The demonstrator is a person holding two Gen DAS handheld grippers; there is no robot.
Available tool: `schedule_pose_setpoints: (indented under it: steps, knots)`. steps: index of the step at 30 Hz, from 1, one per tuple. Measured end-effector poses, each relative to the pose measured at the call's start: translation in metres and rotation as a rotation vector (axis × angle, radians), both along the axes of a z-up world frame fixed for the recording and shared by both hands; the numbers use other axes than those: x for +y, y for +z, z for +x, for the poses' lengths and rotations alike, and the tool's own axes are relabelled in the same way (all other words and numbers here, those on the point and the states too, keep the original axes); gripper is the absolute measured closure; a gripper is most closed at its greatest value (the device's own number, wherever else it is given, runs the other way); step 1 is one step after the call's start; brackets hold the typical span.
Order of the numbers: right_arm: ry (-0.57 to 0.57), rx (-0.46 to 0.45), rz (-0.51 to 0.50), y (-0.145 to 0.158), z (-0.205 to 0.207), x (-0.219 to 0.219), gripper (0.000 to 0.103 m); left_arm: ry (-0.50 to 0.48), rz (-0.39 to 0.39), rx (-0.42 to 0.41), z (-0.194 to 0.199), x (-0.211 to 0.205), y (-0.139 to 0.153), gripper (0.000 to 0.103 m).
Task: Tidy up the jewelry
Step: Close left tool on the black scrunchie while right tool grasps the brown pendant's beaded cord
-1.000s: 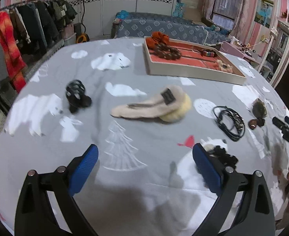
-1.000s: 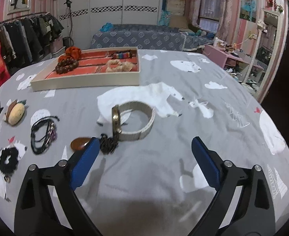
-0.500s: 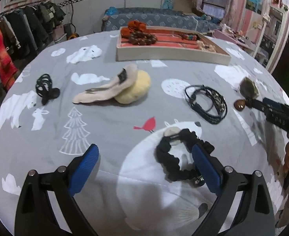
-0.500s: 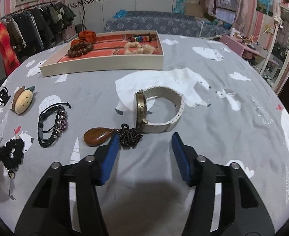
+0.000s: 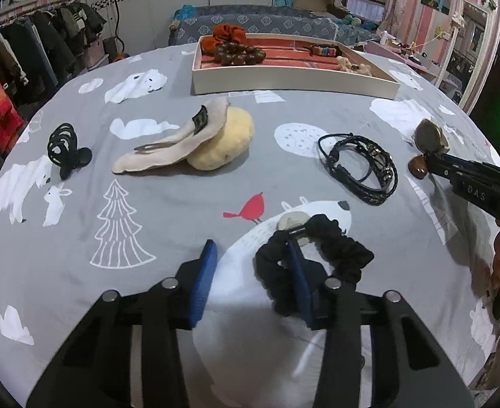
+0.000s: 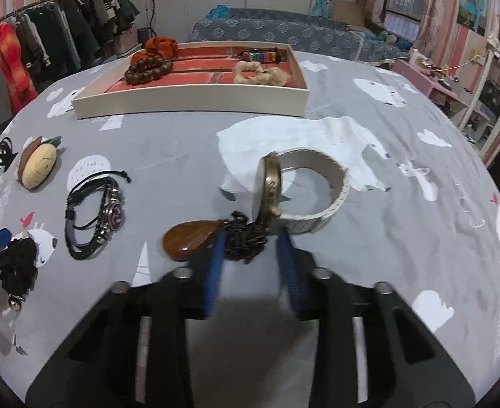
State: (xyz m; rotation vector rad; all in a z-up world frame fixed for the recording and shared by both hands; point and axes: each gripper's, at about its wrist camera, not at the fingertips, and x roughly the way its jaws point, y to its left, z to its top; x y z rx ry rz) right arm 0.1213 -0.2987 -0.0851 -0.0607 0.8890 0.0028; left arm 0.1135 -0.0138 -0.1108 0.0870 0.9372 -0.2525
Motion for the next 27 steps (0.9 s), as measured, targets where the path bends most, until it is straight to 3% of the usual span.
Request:
schedule_pose_setpoints:
  steps: [7,19,27]
  knots:
    - [0.002,-0.014,0.02,0.004,-0.004,-0.003,0.08,-0.017,-0.015,0.0,-0.001,0.0,0.001,0.088]
    - [0.025,-0.101,0.059,0.032,-0.018,-0.006,0.081,-0.019,-0.074,-0.055,0.002,0.01,0.025,0.091]
    - [0.042,-0.167,0.075,0.06,-0.006,-0.003,0.082,-0.008,-0.049,-0.172,0.03,0.012,0.073,0.091]
